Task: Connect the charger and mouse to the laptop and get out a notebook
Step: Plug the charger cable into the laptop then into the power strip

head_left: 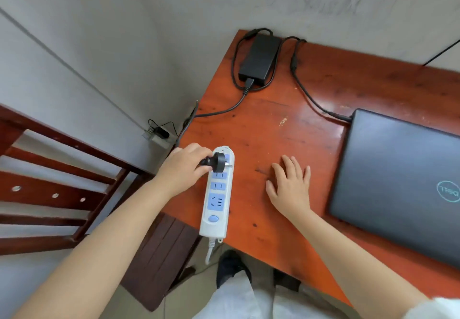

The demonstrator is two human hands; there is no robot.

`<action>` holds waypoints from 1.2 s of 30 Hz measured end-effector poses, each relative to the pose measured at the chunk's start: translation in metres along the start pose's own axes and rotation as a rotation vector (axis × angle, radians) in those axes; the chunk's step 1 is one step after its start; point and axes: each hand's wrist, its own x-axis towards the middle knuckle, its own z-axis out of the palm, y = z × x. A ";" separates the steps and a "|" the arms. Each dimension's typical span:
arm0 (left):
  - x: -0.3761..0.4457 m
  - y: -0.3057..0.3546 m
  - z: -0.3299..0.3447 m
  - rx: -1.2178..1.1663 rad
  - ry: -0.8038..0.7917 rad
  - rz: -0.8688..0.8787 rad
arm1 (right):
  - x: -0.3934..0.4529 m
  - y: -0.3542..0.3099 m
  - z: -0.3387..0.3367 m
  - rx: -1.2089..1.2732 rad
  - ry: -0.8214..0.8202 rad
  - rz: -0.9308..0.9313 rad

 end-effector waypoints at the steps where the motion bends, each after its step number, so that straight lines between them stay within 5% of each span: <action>1: -0.001 -0.008 -0.002 0.023 0.013 0.014 | -0.002 -0.003 0.005 -0.036 0.011 0.000; 17: 0.032 -0.032 -0.005 0.167 -0.013 0.284 | -0.003 -0.014 0.011 -0.096 0.144 0.092; 28: 0.042 -0.013 -0.015 0.203 -0.085 0.137 | -0.004 -0.010 0.013 -0.050 0.191 0.069; 36: 0.042 0.014 -0.010 0.512 -0.158 0.206 | -0.004 -0.005 0.016 -0.046 0.202 0.056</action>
